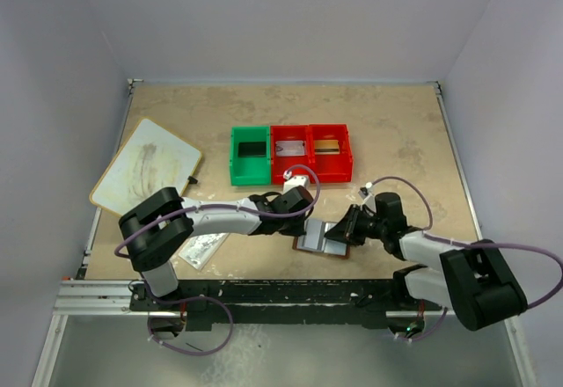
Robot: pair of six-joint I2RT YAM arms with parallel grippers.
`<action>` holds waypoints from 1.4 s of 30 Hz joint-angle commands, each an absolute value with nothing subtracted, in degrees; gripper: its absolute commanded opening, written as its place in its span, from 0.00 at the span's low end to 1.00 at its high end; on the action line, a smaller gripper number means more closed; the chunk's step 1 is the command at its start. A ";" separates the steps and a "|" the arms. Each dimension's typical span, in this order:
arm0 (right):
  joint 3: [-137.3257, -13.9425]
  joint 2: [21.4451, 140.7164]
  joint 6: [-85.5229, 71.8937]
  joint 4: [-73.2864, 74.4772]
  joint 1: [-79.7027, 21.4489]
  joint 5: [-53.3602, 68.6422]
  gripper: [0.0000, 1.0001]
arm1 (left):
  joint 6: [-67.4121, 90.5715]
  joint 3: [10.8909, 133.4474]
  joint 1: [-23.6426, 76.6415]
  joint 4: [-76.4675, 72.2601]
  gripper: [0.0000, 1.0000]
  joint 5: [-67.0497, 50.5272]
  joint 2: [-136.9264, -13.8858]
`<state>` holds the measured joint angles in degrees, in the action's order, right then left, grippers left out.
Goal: Take the credit cards out of the card holder
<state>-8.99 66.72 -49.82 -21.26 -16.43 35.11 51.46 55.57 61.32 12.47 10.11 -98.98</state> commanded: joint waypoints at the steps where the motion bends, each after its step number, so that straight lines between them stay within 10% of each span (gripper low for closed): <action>1: -9.08 70.79 -49.83 -27.88 -16.25 39.22 0.20 | 50.12 54.63 61.65 18.86 0.00 12.07 -102.39; 13: -9.53 73.66 -49.54 -30.64 -16.13 39.78 0.00 | 50.01 55.33 62.03 19.37 0.00 12.45 -102.78; 35: -10.54 62.35 -44.29 -11.99 -10.28 34.83 0.00 | 51.05 54.88 62.12 20.36 0.00 15.77 -101.71; 42: -10.37 64.44 -43.12 -13.04 -10.28 35.07 0.00 | 48.80 60.80 62.09 19.66 0.24 17.23 -96.30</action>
